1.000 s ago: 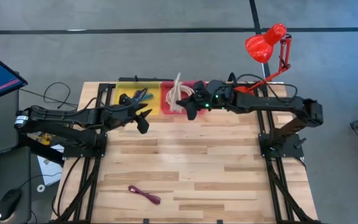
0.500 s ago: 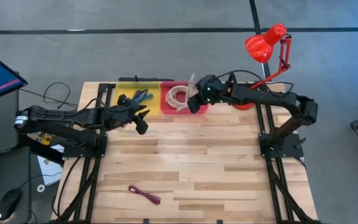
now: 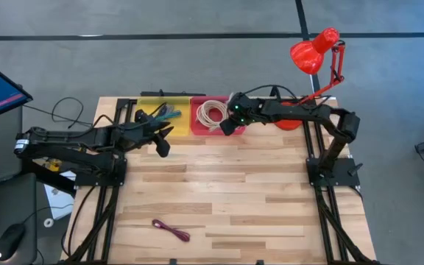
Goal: Pick & Place USB Port
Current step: Put the brown HDMI cable into the pink bin, then put the pink charger cable into the yellow bin
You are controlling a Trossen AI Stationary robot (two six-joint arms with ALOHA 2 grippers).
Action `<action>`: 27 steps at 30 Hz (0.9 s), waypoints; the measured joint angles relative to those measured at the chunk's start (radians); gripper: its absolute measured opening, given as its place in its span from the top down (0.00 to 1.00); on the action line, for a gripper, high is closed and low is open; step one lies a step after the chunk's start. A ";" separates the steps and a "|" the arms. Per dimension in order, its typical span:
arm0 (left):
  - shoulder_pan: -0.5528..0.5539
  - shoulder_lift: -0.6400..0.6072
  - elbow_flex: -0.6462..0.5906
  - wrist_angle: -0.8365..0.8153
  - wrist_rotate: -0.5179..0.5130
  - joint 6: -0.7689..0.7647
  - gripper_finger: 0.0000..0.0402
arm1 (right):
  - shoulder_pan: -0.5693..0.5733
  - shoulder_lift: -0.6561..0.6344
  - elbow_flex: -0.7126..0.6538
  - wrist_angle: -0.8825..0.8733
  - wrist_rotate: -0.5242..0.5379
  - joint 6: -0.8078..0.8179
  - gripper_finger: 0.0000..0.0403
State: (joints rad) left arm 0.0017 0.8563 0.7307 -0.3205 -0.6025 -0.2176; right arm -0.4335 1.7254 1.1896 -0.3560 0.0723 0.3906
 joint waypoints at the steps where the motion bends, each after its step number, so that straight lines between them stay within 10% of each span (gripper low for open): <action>1: 0.000 -0.002 0.000 0.004 0.000 0.000 0.76 | 0.000 0.011 0.000 0.005 0.000 -0.001 0.99; 12: 0.000 0.005 0.000 0.002 0.000 -0.003 0.76 | 0.013 0.055 0.000 0.067 -0.016 0.025 0.84; 27: 0.000 0.003 0.000 0.002 0.074 -0.004 0.76 | 0.020 -0.240 0.000 0.074 -0.407 0.019 0.60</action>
State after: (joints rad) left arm 0.0013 0.8593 0.7307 -0.3183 -0.5281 -0.2218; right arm -0.4139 1.4859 1.1900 -0.2821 -0.3352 0.4091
